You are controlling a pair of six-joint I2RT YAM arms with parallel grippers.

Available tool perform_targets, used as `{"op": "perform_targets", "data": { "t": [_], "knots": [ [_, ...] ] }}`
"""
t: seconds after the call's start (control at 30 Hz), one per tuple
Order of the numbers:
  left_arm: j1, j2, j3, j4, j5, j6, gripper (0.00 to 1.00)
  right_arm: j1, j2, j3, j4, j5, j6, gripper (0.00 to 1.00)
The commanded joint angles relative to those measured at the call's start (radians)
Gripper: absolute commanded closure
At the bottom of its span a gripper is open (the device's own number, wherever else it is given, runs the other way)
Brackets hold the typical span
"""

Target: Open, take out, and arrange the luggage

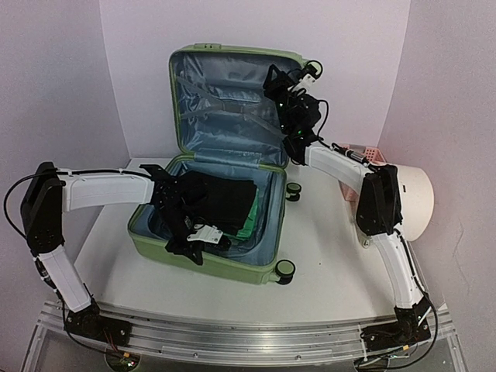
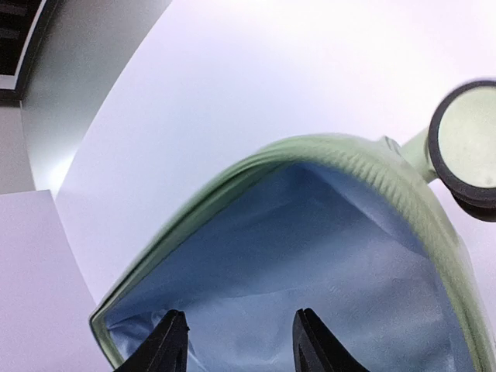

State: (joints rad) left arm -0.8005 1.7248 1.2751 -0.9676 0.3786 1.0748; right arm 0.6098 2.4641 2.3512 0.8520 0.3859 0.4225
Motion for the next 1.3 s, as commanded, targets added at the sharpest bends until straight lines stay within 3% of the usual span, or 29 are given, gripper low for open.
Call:
{"op": "perform_targets", "data": {
  "t": [0.0, 0.17, 0.4, 0.5, 0.63, 0.87, 0.93, 1.03, 1.27],
  "knots": [
    [-0.026, -0.030, -0.016, 0.070, 0.045, -0.100, 1.00, -0.065, -0.073, -0.096, 0.050, 0.007, -0.019, 0.50],
    [-0.021, 0.050, -0.009, 0.276, -0.012, -0.330, 1.00, -0.071, -0.103, -0.169, -0.013, -0.124, -0.002, 0.45],
    [-0.016, 0.173, 0.085, 0.354, -0.020, -0.417, 1.00, -0.053, -0.263, -0.382, -0.041, -0.271, -0.060, 0.40],
    [-0.003, 0.216, 0.125, 0.372, -0.024, -0.425, 1.00, -0.041, -0.393, -0.529, -0.090, -0.249, -0.103, 0.35],
    [0.033, 0.274, 0.172, 0.367, -0.031, -0.414, 1.00, -0.044, -0.546, -0.754, -0.252, -0.045, -0.122, 0.28],
    [0.099, 0.356, 0.284, 0.309, 0.009, -0.403, 0.99, -0.054, -0.628, -0.830, -0.570, -0.012, -0.139, 0.12],
    [0.097, 0.334, 0.276, 0.262, 0.073, -0.359, 0.90, -0.056, -0.646, -0.832, -0.639, -0.001, -0.149, 0.11],
    [0.094, 0.274, 0.230, 0.234, 0.135, -0.332, 0.59, -0.056, -0.700, -0.869, -0.738, 0.047, -0.169, 0.10],
    [0.092, 0.189, 0.273, 0.154, 0.180, -0.335, 0.28, -0.056, -0.755, -0.923, -0.820, 0.006, -0.165, 0.09]
  ]
}}
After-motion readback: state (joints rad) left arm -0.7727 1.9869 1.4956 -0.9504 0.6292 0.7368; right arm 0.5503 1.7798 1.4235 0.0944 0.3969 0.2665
